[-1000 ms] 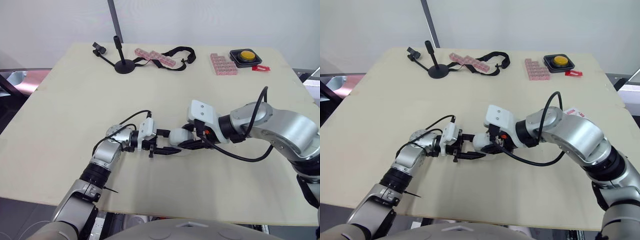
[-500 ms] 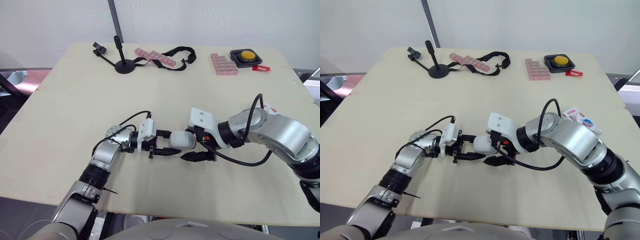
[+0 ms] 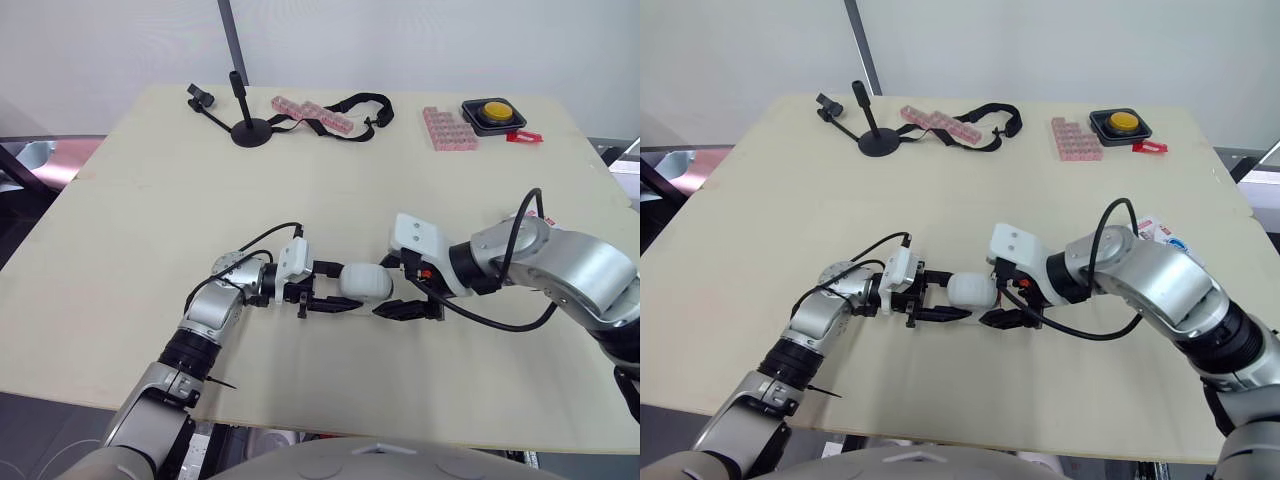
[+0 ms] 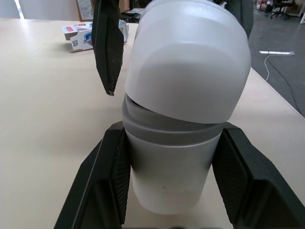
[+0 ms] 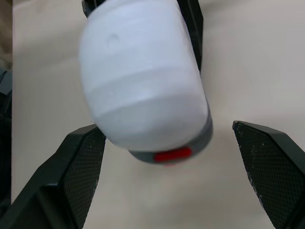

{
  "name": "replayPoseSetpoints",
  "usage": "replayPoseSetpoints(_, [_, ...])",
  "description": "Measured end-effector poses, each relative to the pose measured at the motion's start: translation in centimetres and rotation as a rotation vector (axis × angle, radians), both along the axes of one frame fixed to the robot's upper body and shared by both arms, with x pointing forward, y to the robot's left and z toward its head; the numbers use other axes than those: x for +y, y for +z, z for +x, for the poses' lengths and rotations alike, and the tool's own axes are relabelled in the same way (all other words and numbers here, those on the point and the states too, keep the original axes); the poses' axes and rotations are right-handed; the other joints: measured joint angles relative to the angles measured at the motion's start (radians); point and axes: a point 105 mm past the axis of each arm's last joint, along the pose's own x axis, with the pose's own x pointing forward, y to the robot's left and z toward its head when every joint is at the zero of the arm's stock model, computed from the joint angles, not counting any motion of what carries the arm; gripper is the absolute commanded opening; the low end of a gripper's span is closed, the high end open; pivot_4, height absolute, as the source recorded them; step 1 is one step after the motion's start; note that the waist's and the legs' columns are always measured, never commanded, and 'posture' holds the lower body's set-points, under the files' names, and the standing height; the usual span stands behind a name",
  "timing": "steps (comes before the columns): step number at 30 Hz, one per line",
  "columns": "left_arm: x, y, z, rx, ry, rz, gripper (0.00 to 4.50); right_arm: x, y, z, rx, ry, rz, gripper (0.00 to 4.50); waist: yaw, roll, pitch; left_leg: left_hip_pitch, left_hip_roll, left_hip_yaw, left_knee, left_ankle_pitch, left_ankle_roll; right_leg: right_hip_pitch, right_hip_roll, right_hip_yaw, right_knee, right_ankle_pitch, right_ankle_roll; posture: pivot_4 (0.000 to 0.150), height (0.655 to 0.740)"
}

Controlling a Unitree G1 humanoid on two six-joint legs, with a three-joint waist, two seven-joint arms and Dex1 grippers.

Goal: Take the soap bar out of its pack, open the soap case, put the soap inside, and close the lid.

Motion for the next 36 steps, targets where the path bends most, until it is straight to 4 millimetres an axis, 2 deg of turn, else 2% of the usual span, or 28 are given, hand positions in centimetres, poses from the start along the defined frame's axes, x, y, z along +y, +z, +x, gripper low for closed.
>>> replayPoseSetpoints(5, [-0.1, 0.0, -0.1, 0.004, -0.004, -0.001, 1.92, -1.6, -0.8, -0.4, 0.031, -0.037, -0.029, 4.47, 0.004, 0.0, 0.0, 0.0, 0.0, 0.0, 0.0, 0.0, 0.0, 0.0, 0.0, 0.0, 0.0, 0.0, 0.0, 0.15, 0.74])
replayPoseSetpoints(11, [-0.1, 0.0, -0.1, 0.005, -0.008, 0.0, 1.92, -5.6, -2.3, -1.2, 0.063, -0.097, -0.115, 4.47, 0.007, 0.0, 0.0, -0.001, 0.0, 0.0, 0.0, 0.0, 0.0, 0.0, 0.0, 0.0, -0.001, 0.0, 0.0, 0.15, 0.74])
replayPoseSetpoints(15, [-0.1, 0.0, -0.1, 0.004, -0.014, 0.003, 1.92, -7.6, -2.2, -0.5, -0.003, -0.111, -0.073, 4.47, 0.002, 0.0, 0.0, -0.003, 0.0, 0.0, 0.0, 0.0, 0.0, 0.0, -0.001, 0.001, -0.001, 0.0, 0.0, 0.15, 0.74])
replayPoseSetpoints(19, [-0.1, 0.0, -0.1, 0.005, -0.018, 0.003, 1.92, -8.9, -1.4, 0.0, -0.088, -0.081, 0.045, 3.33, 0.0, 0.0, 0.0, -0.003, 0.0, 0.0, 0.0, 0.0, 0.0, 0.0, -0.001, 0.0, -0.001, 0.0, 0.0, 0.15, 0.74])
replayPoseSetpoints(24, [-0.1, 0.0, -0.1, 0.004, -0.019, 0.005, 1.92, -8.1, 0.1, -0.4, -0.177, -0.022, 0.298, 1.64, -0.007, 0.0, 0.0, -0.003, 0.0, 0.0, 0.001, 0.0, 0.001, 0.0, -0.001, 0.0, 0.0, 0.0, 0.0, 0.15, 0.74])
replayPoseSetpoints(29, [-0.1, 0.0, -0.1, 0.003, -0.019, 0.006, 1.92, -7.8, 0.7, -0.7, -0.268, -0.006, 0.469, 0.02, -0.011, 0.0, 0.0, -0.003, 0.0, 0.0, 0.002, -0.001, 0.002, 0.0, -0.002, 0.0, 0.0, 0.0, 0.0, 0.15, 0.74])
replayPoseSetpoints(32, [-0.1, 0.0, -0.1, 0.003, -0.019, 0.008, 1.92, -7.8, 1.6, -0.7, -0.321, -0.012, 0.546, 0.02, -0.017, 0.0, 0.0, -0.003, 0.0, 0.0, 0.003, -0.001, 0.002, 0.0, -0.002, 0.0, 0.0, 0.0, 0.0, 0.15, 0.74])
replayPoseSetpoints(36, [0.0, -0.1, -0.1, 0.002, -0.018, 0.011, 1.92, -6.3, 2.2, -1.7, -0.355, 0.039, 0.602, 0.02, -0.021, 0.0, 0.0, -0.002, 0.0, 0.0, 0.003, -0.001, 0.002, 0.0, -0.002, 0.0, 0.0, 0.0, 0.0, 0.15, 0.74])
